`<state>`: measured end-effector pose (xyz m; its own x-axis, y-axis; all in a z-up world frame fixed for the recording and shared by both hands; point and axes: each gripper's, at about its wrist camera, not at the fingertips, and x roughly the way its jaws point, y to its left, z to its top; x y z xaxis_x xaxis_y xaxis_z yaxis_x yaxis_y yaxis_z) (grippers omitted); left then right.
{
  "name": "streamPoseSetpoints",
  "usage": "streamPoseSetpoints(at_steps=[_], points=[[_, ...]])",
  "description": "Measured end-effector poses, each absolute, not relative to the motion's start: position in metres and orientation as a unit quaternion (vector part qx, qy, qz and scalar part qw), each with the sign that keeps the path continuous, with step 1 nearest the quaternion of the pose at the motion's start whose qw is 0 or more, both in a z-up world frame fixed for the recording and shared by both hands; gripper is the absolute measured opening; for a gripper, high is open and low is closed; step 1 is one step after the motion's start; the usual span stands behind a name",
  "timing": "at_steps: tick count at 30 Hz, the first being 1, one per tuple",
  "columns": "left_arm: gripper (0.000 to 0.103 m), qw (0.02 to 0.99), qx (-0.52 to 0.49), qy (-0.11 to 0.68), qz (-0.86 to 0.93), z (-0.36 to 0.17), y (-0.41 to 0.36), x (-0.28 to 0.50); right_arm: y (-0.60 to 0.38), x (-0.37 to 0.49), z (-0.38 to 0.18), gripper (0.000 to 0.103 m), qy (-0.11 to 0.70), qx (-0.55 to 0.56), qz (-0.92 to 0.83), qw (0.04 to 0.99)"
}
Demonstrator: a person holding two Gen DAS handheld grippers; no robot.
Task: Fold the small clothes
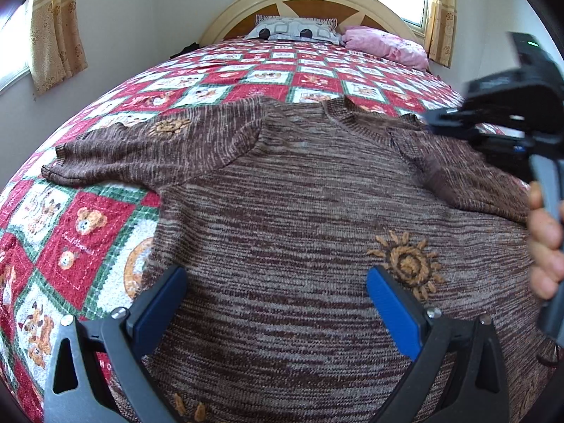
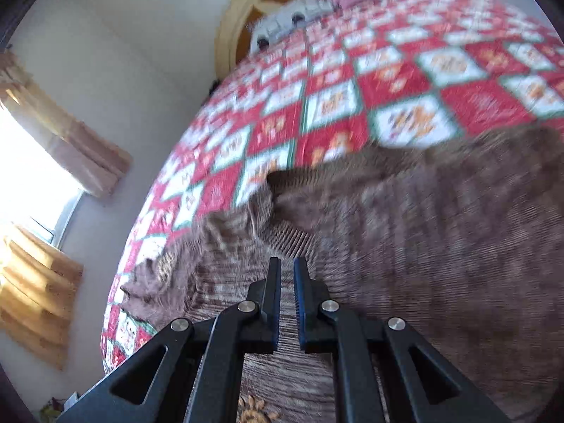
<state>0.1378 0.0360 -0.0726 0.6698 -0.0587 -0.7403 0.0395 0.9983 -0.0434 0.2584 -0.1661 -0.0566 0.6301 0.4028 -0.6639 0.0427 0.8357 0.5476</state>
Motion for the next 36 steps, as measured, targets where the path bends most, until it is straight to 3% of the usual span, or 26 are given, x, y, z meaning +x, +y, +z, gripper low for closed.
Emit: streamPoseSetpoints(at_steps=[3,6,11,16,27,33,36], points=[[0.103,0.914,-0.010,0.405,-0.026,-0.072,0.037,0.138,-0.190,0.237,-0.045,0.007,0.388,0.263,0.054,0.882],[0.103,0.913,-0.009,0.406,-0.026,-0.073,0.037,0.139,-0.189,0.227,-0.050,0.007,0.409,0.191,0.017,0.892],[0.103,0.913,-0.009,0.407,-0.026,-0.074,0.037,0.139,-0.180,0.223,-0.076,0.007,0.446,0.166,0.028,0.879],[0.103,0.913,-0.005,0.408,-0.024,-0.075,0.036,0.140,-0.165,0.215,-0.085,0.007,0.430,0.124,0.022,0.894],[0.103,0.910,-0.010,0.413,-0.030,-0.074,0.039,0.142,-0.168,0.211,-0.087,0.008,0.421,0.142,0.028,0.895],[0.103,0.928,-0.034,0.370,0.002,-0.047,0.086,0.141,-0.169,0.210,-0.087,0.008,0.418,0.148,0.032,0.896],[0.103,0.930,-0.078,0.352,0.071,-0.031,0.146,0.159,-0.169,0.209,-0.087,0.008,0.417,0.148,0.032,0.896]])
